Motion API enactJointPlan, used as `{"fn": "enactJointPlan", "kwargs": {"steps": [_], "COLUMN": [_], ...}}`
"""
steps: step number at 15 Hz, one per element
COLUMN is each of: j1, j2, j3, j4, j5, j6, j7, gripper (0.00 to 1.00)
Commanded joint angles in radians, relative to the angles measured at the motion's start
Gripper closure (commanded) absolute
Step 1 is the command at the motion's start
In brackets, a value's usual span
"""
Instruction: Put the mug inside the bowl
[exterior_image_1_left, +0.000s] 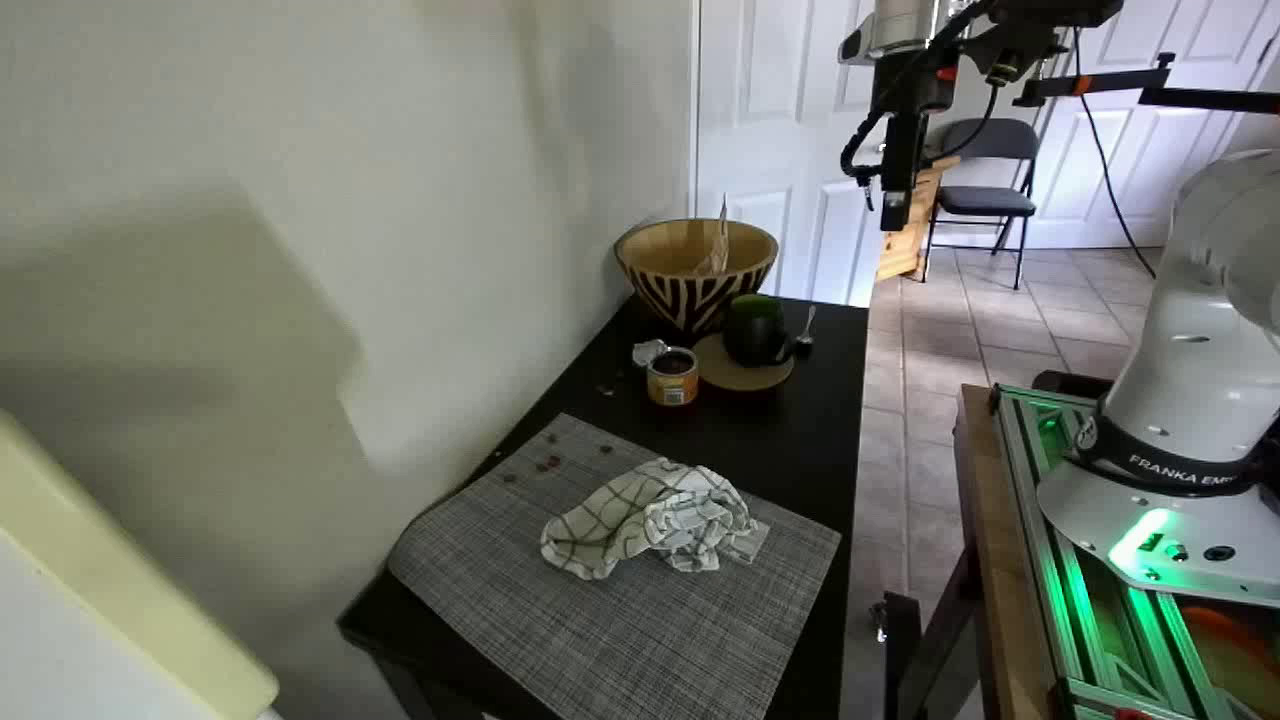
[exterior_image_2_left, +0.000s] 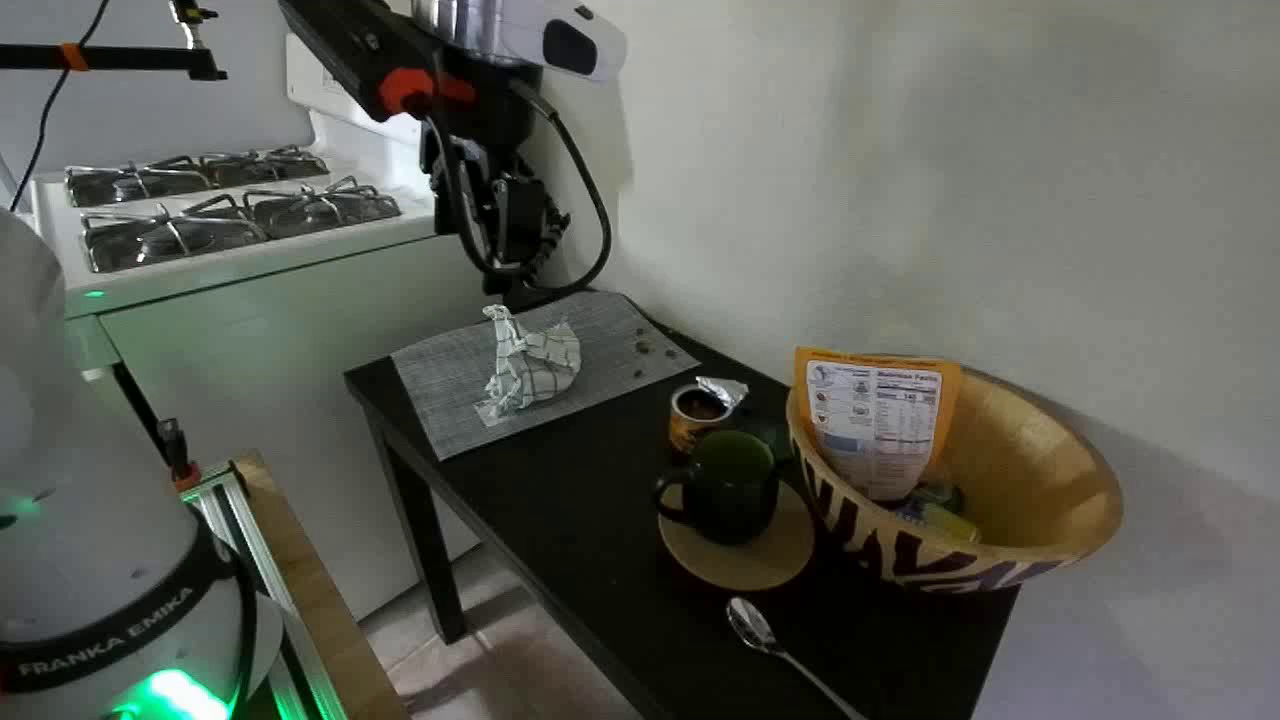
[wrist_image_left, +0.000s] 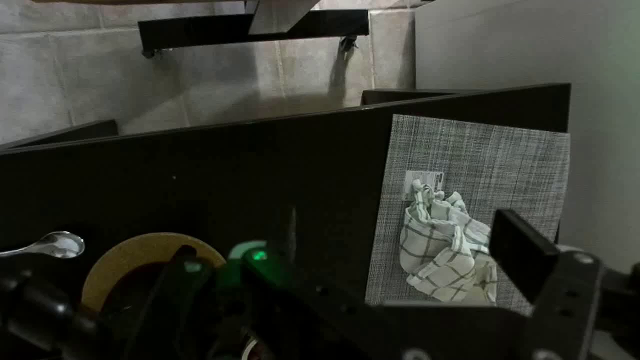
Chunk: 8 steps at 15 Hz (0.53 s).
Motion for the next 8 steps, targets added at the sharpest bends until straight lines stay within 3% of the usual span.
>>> {"fn": "enactJointPlan", "kwargs": {"steps": [1, 7, 8], "j1": [-0.019, -0.019, -0.032], "j2": [0.004, 0.004, 0.001], "j3": [0.016, 0.016, 0.018], "j4": [0.002, 0.002, -0.015], "j5": [0.011, 0.011, 0.004], "j6": [-0.002, -0.002, 0.065], "j7": [-0.011, -0.011, 0.0], "gripper": [0.0, 0.0, 0.0]}}
